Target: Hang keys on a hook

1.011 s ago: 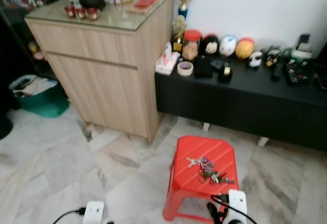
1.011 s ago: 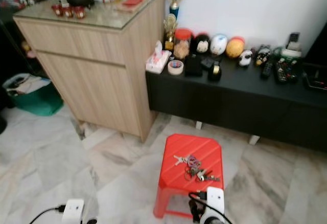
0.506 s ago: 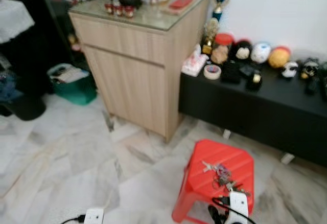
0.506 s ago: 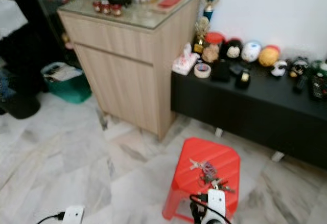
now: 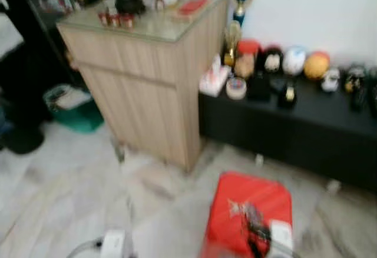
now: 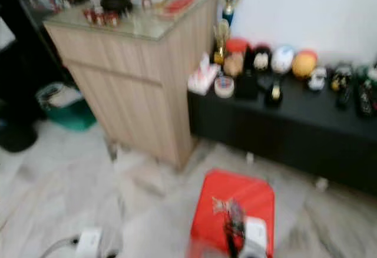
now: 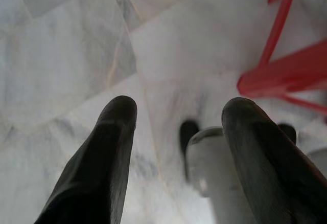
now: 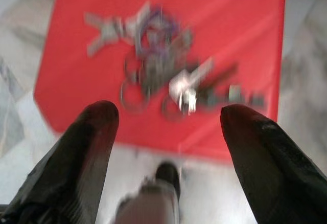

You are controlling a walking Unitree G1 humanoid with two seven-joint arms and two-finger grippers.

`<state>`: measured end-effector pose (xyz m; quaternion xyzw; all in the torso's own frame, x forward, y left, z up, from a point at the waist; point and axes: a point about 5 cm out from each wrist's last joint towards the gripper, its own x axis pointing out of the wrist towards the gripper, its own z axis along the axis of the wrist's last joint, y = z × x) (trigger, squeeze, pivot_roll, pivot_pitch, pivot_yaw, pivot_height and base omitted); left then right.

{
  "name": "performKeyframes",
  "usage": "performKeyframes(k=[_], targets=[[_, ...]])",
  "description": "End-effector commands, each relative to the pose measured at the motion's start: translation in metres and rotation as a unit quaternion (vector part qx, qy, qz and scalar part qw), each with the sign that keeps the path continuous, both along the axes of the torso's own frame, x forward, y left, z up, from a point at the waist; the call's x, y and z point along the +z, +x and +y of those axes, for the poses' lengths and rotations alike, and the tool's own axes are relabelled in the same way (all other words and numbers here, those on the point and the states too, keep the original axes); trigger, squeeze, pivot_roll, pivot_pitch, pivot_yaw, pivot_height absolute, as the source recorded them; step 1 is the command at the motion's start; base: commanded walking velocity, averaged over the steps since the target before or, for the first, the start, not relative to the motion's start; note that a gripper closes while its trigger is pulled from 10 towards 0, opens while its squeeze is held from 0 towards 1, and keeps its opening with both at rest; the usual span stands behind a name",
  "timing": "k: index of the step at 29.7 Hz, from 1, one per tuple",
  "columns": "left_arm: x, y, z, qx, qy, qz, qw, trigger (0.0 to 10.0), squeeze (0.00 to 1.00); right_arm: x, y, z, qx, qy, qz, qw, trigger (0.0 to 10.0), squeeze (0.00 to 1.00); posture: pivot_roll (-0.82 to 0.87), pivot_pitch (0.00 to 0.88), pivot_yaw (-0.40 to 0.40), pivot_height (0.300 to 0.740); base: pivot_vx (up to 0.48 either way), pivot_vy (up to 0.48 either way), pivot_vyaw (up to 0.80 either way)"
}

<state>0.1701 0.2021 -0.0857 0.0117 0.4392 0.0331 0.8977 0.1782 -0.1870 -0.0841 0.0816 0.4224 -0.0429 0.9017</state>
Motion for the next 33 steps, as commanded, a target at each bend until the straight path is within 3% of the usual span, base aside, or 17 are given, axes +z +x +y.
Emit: performKeyframes(k=[1,10,15,17,18,22,24,26,30,31,33], targets=[[0.001,-0.004,0.012,0.01,0.016,-0.001,1.0,10.0,0.0,0.0,0.002,0.013,0.005,0.015,-0.004,1.0,10.0,0.0,0.01,0.045,0.001,0.74,0.0,0.0,0.0],[0.005,0.002,0.009,-0.003,0.012,-0.036,0.999,10.0,0.0,0.002,0.004,0.012,0.004,0.01,-0.024,1.0,10.0,0.0,0.01,0.049,0.002,0.74,0.0,0.0,0.0],[0.019,0.012,0.025,0.058,0.013,-0.122,0.991,10.0,0.0,0.009,0.01,0.012,0.034,0.0,-0.079,0.996,10.0,0.0,0.0,0.057,0.005,0.74,0.0,0.0,0.0],[0.023,0.015,0.029,0.056,0.022,-0.142,0.988,10.0,0.0,0.027,0.037,0.017,0.044,-0.003,-0.149,0.988,10.0,0.0,0.01,0.059,0.005,0.74,0.0,0.0,0.0],[0.03,0.02,0.031,0.055,0.025,-0.17,0.984,10.0,0.0,0.041,0.052,0.018,0.05,-0.013,-0.198,0.979,10.0,0.0,0.01,0.059,0.005,0.74,0.0,0.0,0.0],[0.046,0.035,0.032,0.046,0.027,-0.239,0.97,10.0,0.0,0.052,0.059,0.015,0.047,-0.03,-0.24,0.969,10.0,0.0,0.01,0.06,0.005,0.74,0.0,0.0,0.0],[0.061,0.043,0.027,0.031,0.034,-0.296,0.954,10.0,0.0,0.058,0.064,0.012,0.038,-0.032,-0.266,0.963,10.0,0.0,0.0,0.056,0.006,0.74,0.0,0.0,0.0],[0.07,0.042,0.019,0.018,0.038,-0.333,0.942,10.0,0.0,0.066,0.068,0.014,0.046,-0.041,-0.297,0.953,10.0,0.0,-0.01,0.052,0.007,0.74,0.0,0.0,0.0],[0.076,0.039,0.015,0.027,0.037,-0.36,0.932,10.0,0.0,0.077,0.07,0.018,0.055,-0.048,-0.335,0.939,10.0,0.0,0.0,0.05,0.006,0.74,0.0,0.0,0.0],[0.082,0.037,0.012,0.028,0.036,-0.381,0.923,10.0,0.0,0.082,0.069,0.019,0.057,-0.052,-0.353,0.933,10.0,0.0,-0.01,0.05,0.004,0.74,0.0,0.0,0.0],[0.085,0.037,0.01,0.029,0.036,-0.391,0.919,10.0,0.0,0.083,0.068,0.02,0.056,-0.053,-0.358,0.931,10.0,0.0,-0.01,0.046,0.003,0.74,0.0,0.0,0.0]])
